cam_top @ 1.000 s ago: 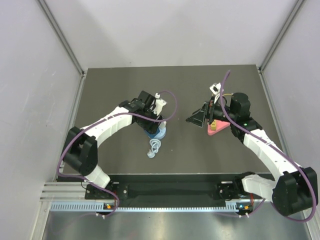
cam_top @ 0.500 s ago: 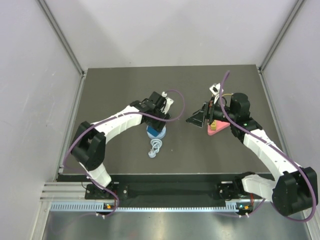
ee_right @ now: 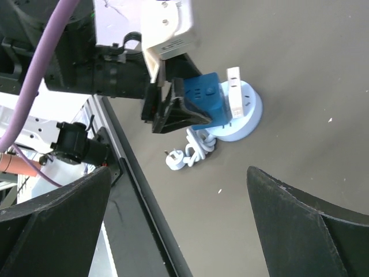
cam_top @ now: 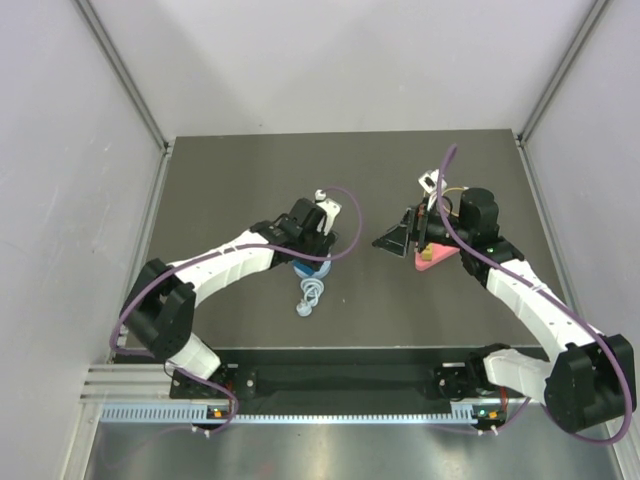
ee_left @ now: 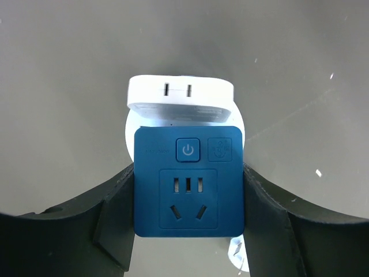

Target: Insert the plug

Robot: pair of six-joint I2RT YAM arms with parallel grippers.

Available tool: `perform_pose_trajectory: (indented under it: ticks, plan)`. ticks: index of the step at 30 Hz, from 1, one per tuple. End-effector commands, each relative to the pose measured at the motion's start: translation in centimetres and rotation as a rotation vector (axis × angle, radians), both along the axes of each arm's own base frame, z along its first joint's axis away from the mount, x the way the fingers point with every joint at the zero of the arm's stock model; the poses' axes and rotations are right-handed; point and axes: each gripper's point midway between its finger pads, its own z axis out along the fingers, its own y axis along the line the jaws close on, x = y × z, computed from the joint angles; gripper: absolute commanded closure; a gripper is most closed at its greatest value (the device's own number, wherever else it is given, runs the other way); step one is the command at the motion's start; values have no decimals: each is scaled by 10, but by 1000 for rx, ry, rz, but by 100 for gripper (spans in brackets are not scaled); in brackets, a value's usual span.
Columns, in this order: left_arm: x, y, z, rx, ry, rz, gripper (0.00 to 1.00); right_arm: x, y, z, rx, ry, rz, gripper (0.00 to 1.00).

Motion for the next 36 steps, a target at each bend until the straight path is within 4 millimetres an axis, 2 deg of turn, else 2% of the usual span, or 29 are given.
perform_pose_trajectory:
  ticks: [1,5,8,9,10,15,16,18,19,23,25,26,27,29,31,33,34,36]
  plan:
    - [-11,18,6,24,-15,8,100,2,-5,7,-4,-51,-24,0]
    - [-12,15,23,-7,-52,-34,100,9,-5,6,-18,-33,-62,0]
    - [-21,10,23,-43,-53,-91,100,15,-7,4,-38,-28,-96,0]
    - [-21,10,19,-65,-70,-85,100,15,-8,5,-37,-31,-100,0]
    - [-22,10,26,-91,-100,-87,100,15,-8,5,-37,-31,-103,0]
    - [-19,19,29,-99,-176,-57,100,11,-8,2,-44,-3,-105,0]
    - [-16,19,35,-114,-208,-51,100,11,-8,2,-46,-3,-108,0]
    - [-17,20,31,-121,-226,-51,100,11,-8,3,-48,-2,-111,0]
    - [-14,18,36,-145,-251,-52,100,11,-8,3,-47,-3,-111,0]
    - [-17,18,38,-158,-254,-56,100,10,-5,6,-51,-4,-114,0]
    - [-14,19,55,-159,-266,-31,100,11,-4,2,-63,7,-123,0]
    - [-20,25,55,-144,-221,3,100,10,-2,1,-63,14,-114,0]
    - [-16,21,75,-181,-237,26,100,8,1,2,-62,8,-105,0]
    - [-20,17,98,-237,-242,32,100,-3,14,8,-39,-36,-39,0]
    - [-26,6,136,-368,-248,37,100,-7,25,34,7,-194,-3,0]
    - [-28,-8,170,-524,-270,55,100,-20,39,37,-5,-323,26,0]
    - [-37,-14,189,-605,-277,26,100,-11,39,40,-26,-382,-37,0]
    - [-50,-28,218,-762,-248,-7,100,-19,51,52,-58,-537,-9,0]
